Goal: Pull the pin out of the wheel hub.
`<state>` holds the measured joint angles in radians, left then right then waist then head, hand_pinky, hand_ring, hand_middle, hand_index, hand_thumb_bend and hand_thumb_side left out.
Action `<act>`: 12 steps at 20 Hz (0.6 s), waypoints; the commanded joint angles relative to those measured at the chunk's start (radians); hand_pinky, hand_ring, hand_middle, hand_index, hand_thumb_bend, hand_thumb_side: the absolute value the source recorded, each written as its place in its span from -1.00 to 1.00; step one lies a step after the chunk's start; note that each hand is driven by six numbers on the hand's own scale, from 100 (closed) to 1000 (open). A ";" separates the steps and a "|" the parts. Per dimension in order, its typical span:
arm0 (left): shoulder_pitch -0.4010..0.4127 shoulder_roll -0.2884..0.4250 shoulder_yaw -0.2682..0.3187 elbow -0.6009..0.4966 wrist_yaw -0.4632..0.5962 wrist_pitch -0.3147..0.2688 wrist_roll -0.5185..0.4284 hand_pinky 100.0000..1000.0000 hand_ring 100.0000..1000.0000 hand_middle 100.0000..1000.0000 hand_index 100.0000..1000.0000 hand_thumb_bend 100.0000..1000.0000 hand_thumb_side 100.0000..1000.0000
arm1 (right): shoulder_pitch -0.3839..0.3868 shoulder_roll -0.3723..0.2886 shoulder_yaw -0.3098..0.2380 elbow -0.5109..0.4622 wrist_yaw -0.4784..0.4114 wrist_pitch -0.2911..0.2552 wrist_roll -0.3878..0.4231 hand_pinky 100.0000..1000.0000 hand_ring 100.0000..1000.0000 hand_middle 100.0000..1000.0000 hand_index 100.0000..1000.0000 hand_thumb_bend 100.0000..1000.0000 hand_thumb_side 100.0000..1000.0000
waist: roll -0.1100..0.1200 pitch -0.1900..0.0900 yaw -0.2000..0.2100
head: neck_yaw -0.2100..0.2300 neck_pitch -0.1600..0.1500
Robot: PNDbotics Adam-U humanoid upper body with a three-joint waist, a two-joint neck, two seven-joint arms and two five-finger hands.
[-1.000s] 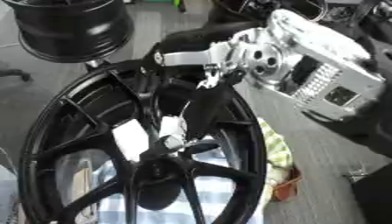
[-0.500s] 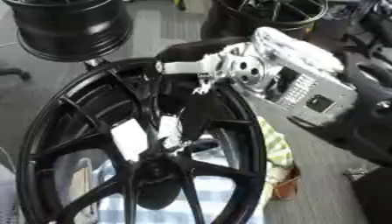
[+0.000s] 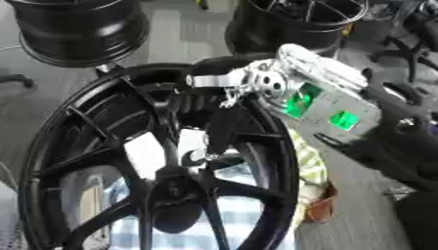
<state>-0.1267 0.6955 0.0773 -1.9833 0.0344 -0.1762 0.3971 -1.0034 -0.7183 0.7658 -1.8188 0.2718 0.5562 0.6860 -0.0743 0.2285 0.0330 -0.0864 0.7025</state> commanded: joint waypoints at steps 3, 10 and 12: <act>-0.008 0.017 0.005 -0.017 0.003 -0.004 -0.005 0.48 0.72 0.44 0.72 -0.60 0.44 | 0.004 -0.014 -0.009 0.016 0.016 0.118 0.127 0.52 0.48 0.38 0.55 0.04 -0.59 | 0.008 -0.012 0.001 | -0.004 -0.005; -0.008 0.015 0.005 -0.017 0.004 -0.004 -0.008 0.48 0.72 0.44 0.72 -0.61 0.45 | 0.013 -0.001 -0.012 0.018 0.008 0.124 0.120 0.50 0.45 0.24 0.46 0.00 -0.65 | 0.011 -0.011 0.001 | -0.005 -0.005; -0.008 0.014 0.005 -0.017 0.004 -0.004 -0.008 0.48 0.72 0.44 0.71 -0.61 0.45 | 0.014 0.001 -0.016 0.021 0.004 0.122 0.112 0.49 0.44 0.20 0.44 -0.03 -0.67 | 0.011 -0.011 0.001 | -0.005 -0.006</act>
<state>-0.1267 0.6930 0.0772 -1.9833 0.0347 -0.1796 0.3926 -0.9758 -0.7069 0.7695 -1.7967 0.2784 0.5581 0.6841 -0.0704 0.2301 0.0338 -0.0884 0.7025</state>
